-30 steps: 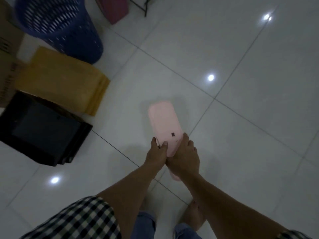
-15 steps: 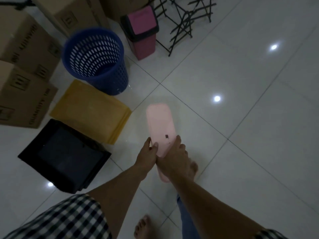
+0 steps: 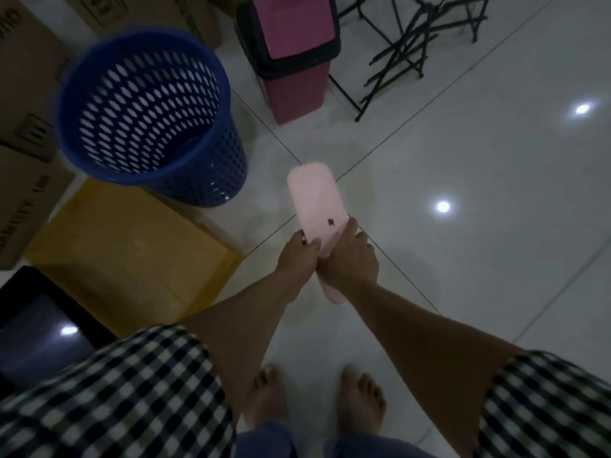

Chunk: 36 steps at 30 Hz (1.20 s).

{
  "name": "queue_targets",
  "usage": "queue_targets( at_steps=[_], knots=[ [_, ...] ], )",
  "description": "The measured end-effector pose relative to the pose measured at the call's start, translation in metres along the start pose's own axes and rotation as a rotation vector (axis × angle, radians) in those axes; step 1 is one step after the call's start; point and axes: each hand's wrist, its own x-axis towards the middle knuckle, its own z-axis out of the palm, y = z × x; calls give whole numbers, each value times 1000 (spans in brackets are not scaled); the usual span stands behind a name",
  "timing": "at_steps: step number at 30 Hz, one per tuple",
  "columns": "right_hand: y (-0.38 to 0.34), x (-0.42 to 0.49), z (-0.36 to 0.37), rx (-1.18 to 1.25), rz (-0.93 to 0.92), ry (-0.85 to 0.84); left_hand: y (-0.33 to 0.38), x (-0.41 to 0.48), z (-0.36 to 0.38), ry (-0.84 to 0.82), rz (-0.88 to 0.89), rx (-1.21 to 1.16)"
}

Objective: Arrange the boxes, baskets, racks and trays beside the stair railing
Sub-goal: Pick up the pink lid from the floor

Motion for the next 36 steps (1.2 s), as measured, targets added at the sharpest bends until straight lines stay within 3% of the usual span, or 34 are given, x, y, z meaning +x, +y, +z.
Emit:
queue_targets(
  at_steps=[8, 14, 18, 23, 32, 36],
  knots=[
    [7, 93, 73, -52, 3, -34, -26, 101, 13, -93, 39, -77],
    [12, 106, 89, -120, -35, 2, -31, 113, 19, -105, 60, -46],
    [7, 105, 77, -98, -29, -104, -24, 110, 13, -90, 36, 105],
    [-10, 67, 19, -167, -85, -153, -1, 55, -13, 9, -42, 393],
    [-80, -89, -165, -173, -179, -211, 93, -153, -93, 0, -30, 528],
    [-113, -160, -241, -144, -234, -167, 139, -244, -127, 75, -12, 617]
  ],
)
